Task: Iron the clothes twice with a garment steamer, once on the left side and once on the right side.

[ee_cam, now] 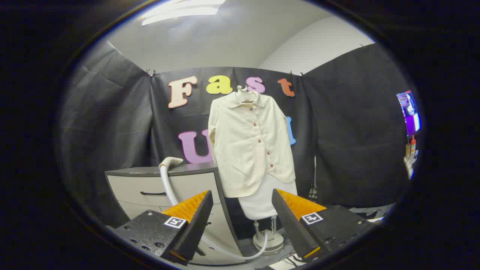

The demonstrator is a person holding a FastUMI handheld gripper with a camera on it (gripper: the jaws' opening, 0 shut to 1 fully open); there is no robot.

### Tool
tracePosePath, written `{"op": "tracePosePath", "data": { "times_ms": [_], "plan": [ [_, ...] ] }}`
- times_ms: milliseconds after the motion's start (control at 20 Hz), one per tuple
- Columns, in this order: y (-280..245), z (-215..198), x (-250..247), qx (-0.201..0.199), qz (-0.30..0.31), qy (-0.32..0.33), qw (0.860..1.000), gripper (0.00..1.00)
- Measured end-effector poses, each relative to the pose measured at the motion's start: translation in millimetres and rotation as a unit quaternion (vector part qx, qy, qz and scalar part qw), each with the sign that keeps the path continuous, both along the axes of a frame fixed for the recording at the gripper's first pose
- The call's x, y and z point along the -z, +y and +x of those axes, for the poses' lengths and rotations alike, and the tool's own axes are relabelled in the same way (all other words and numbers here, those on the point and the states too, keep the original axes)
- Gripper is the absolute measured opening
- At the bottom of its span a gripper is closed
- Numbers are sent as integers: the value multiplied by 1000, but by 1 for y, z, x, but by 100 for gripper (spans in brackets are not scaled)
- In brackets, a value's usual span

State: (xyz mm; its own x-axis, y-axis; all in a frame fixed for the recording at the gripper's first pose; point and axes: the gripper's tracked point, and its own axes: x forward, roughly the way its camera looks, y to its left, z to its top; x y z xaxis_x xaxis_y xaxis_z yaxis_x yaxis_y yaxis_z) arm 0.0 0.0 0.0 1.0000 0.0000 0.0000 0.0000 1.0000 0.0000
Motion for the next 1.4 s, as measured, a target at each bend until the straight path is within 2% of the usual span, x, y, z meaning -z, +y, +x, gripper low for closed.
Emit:
{"op": "tracePosePath", "data": {
  "times_ms": [600,900,1050,1400],
  "plan": [
    [-1,7,5,3,-1,4,1000,96],
    [14,17,-5,-12,19,9,1000,96],
    [25,27,-17,-13,6,7,1000,96],
    [73,65,-44,-44,-50,17,998,96]
  ]
}}
